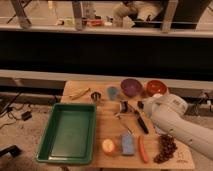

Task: Place eraser in paper cup

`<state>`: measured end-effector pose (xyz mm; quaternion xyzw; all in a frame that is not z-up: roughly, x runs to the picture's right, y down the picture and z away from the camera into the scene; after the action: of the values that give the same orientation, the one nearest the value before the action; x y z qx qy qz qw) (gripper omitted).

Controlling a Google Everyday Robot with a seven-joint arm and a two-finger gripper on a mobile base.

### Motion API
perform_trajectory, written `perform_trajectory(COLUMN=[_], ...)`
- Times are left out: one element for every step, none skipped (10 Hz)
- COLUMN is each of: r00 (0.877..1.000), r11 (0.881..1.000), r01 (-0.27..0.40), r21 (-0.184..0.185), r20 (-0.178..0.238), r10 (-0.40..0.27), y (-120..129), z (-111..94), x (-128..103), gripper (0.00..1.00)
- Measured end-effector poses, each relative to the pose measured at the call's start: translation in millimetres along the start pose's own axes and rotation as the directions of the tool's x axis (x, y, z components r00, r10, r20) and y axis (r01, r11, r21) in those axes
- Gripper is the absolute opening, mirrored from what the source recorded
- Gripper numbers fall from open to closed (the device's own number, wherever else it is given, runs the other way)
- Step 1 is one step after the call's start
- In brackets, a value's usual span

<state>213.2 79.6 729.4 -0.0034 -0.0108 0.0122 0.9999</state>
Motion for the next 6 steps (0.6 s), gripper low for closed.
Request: perform_trajectory(r00=[1.000, 1.000, 0.999, 0.998, 0.997, 0.996], r11=[1.000, 0.999, 0.997, 0.993, 0.988, 0.982], r01=[-0.010, -0.023, -0.034, -0.049, -0.062, -0.080], r21=[0.014, 0.044, 0.069, 0.110, 0.141, 0.173], r20=[-0.005, -0.013, -0.019, -0.024, -0.027, -0.028], r10=[0.010, 0.024, 0.035, 0.052, 0.067, 0.086], y=[-2.7, -11.4, -20.9, -38.9, -51.9, -64.2], z=[-0.1, -2.5, -6.9, -17.2, -25.0, -31.3], x=[2.2, 8.8, 15.6, 24.6, 31.9, 40.7], gripper=[0.06, 0.06, 0.06, 0.06, 0.06, 0.06])
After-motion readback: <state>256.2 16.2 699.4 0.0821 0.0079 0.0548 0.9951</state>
